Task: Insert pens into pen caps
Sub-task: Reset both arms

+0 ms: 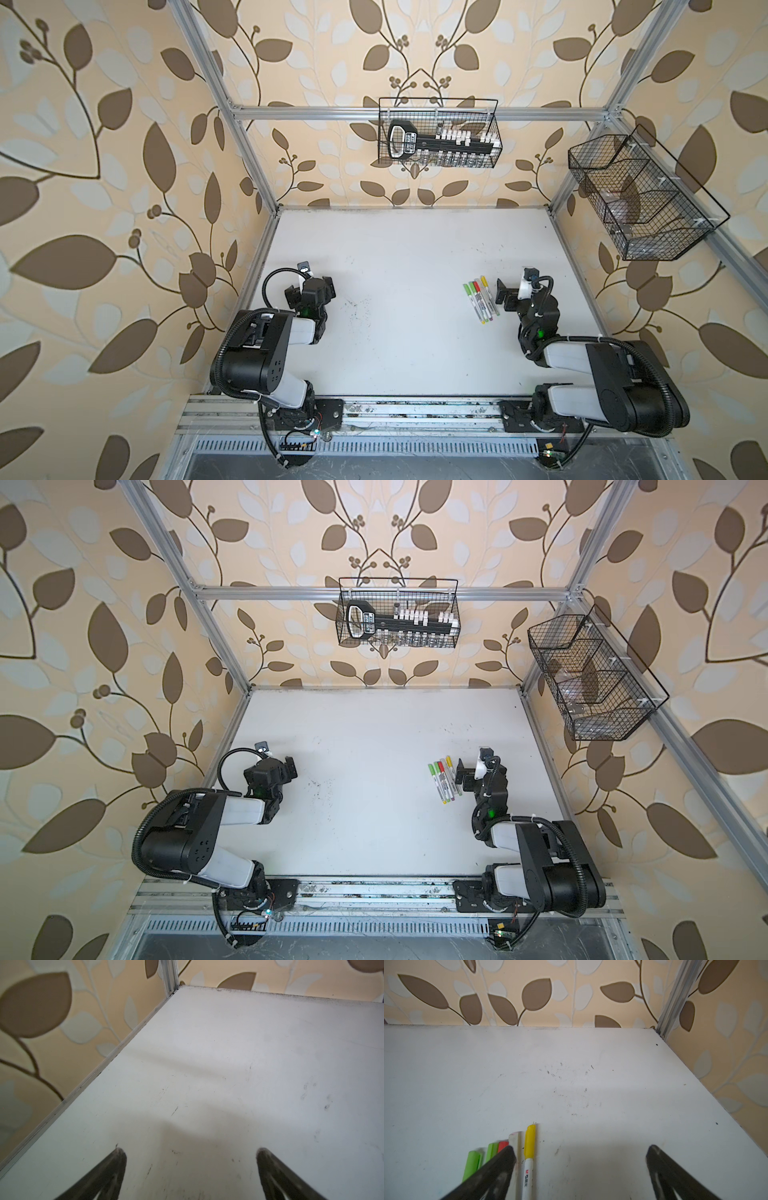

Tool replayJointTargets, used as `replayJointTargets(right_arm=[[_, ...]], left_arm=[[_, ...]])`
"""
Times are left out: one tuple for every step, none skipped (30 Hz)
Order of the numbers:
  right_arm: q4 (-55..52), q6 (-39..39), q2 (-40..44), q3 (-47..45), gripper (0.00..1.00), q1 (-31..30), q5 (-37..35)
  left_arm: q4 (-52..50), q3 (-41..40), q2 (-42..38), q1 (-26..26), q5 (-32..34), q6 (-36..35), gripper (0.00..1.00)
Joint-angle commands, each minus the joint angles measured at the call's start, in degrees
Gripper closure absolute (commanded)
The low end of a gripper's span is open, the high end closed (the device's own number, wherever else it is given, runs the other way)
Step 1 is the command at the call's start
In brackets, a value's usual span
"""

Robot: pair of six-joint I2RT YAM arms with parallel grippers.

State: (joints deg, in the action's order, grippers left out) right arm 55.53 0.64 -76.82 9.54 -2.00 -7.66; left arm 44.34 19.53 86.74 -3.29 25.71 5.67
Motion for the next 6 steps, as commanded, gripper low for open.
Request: replayJointTargets(right_arm=[[1.8, -0.1, -0.3, 1.0, 0.0, 0.2, -0.1], [1.9, -0.1, -0.3, 1.0, 0.0, 0.2, 0.0], [1.8, -0.1, -0.3, 1.0, 0.0, 0.2, 0.0], [1.8, 0.0, -0.1, 0.9, 0.0, 0.2, -0.1], [1.8, -0.1, -0.2, 0.9, 0.0, 0.2, 0.0], [1.9, -0.1, -0.1, 0.9, 0.0, 0.2, 0.0]], left_arm=[[1.9, 1.2, -0.6, 0.6, 0.0, -0.7, 0.01], [1.9, 1.1, -0.6, 0.6, 0.0, -0.7, 0.01], [1.9, 1.1, -0.6, 0.6, 0.0, -0.7, 0.01], [1.9, 1.2, -0.5, 0.6, 0.0, -0.7, 0.01], [1.9, 1.1, -0.6, 0.6, 0.0, -0.7, 0.01], [1.9, 1.2, -0.6, 0.6, 0.0, -0.7, 0.01]])
